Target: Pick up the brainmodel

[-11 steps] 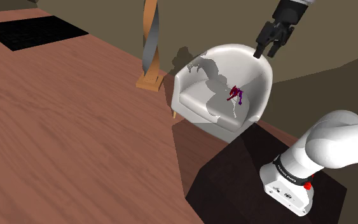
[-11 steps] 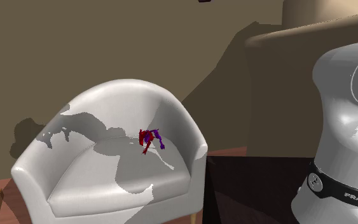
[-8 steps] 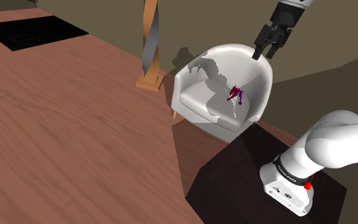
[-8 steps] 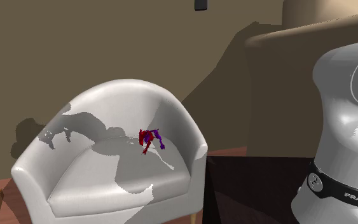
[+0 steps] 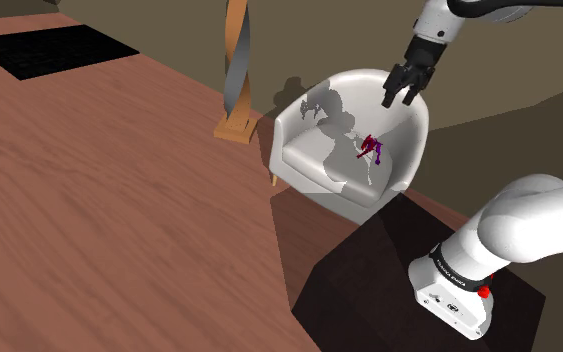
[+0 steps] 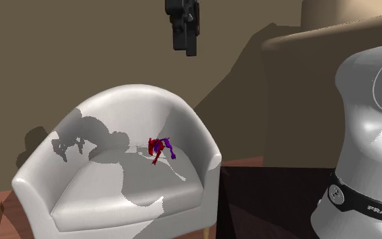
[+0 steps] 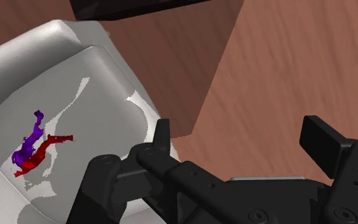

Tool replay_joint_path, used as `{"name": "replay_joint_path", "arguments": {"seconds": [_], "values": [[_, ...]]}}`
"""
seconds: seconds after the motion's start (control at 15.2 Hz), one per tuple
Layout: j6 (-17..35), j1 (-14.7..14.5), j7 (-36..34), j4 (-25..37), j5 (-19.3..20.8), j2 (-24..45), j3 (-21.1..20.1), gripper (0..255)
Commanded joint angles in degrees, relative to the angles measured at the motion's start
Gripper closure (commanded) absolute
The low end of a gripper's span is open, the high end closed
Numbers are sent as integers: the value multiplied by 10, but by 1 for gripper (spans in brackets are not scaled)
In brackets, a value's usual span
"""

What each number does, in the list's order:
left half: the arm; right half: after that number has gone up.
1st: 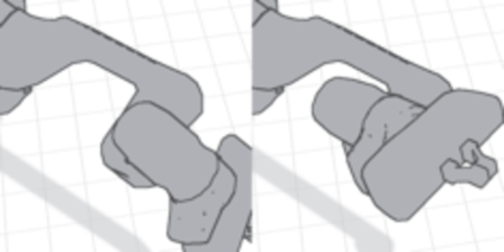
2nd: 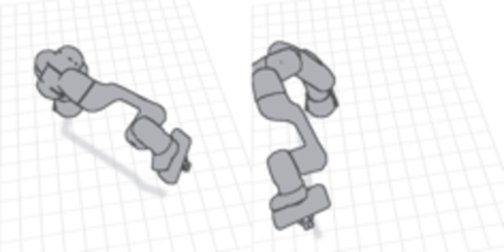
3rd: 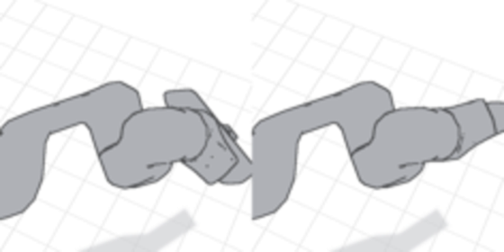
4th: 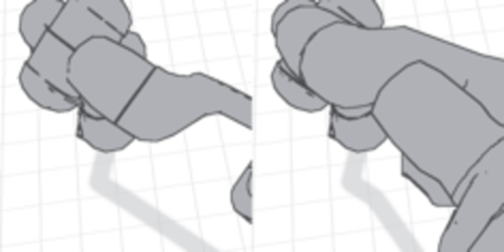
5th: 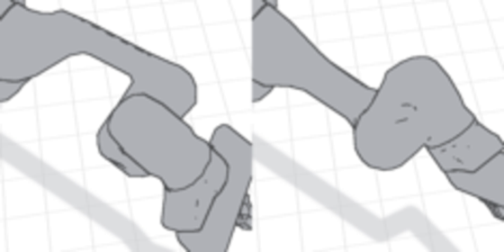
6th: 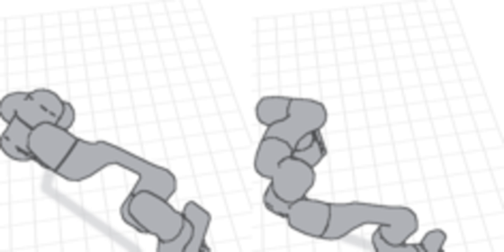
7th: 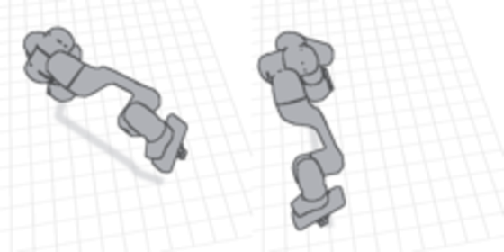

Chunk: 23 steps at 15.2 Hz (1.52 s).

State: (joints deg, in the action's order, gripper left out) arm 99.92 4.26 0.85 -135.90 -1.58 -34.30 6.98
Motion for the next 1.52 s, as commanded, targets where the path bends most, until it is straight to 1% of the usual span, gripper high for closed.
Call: {"name": "replay_joint_path", "arguments": {"seconds": [0.0, 0.4, 0.73, 1.06, 1.45], "values": [[28, 7, 15, 0, 9, 29, 14, 0], [114, 23, 56, 3, 24, 120, 53, 0], [179, 34, 92, 24, 24, 209, 84, 0], [235, 47, 133, 62, 7, 307, 111, 0], [283, 70, 186, 130, -31, 432, 130, 0]]}}
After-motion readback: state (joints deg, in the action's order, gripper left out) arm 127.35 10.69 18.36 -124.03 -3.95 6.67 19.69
